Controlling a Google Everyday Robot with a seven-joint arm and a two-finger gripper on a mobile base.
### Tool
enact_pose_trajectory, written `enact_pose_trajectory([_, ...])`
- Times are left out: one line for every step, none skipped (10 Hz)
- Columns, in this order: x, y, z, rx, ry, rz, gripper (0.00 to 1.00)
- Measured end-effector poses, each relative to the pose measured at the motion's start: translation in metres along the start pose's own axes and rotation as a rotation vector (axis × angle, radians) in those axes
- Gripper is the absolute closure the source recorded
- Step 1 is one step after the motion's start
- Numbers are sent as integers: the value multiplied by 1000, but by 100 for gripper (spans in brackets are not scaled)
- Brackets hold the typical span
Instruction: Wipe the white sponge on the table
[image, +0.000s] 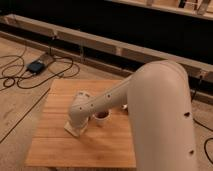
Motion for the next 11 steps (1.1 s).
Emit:
enact_pose_trajectory([-1, -4, 0, -6, -2, -14, 100])
enact_pose_trajectory([-2, -12, -2, -8, -2, -33, 100])
enact_pose_trajectory([-5, -23, -6, -10, 0, -61, 100])
enact_pose_trajectory([-10, -32, -8, -12, -1, -88, 100])
enact_pose_trajectory([-20, -42, -10, -21, -6, -128, 100])
enact_pose_trajectory([-31, -47, -10, -38, -15, -164, 100])
enact_pose_trajectory([-45, -53, -8, -56, -29, -209, 100])
enact_pose_trajectory([-63, -56, -5, -88, -49, -265, 100])
enact_pose_trajectory([-82, -56, -2, -134, -73, -331, 100])
enact_pose_trajectory([-95, -54, 0, -169, -93, -380, 100])
enact_pose_trajectory([-104, -52, 1, -196, -108, -413, 100])
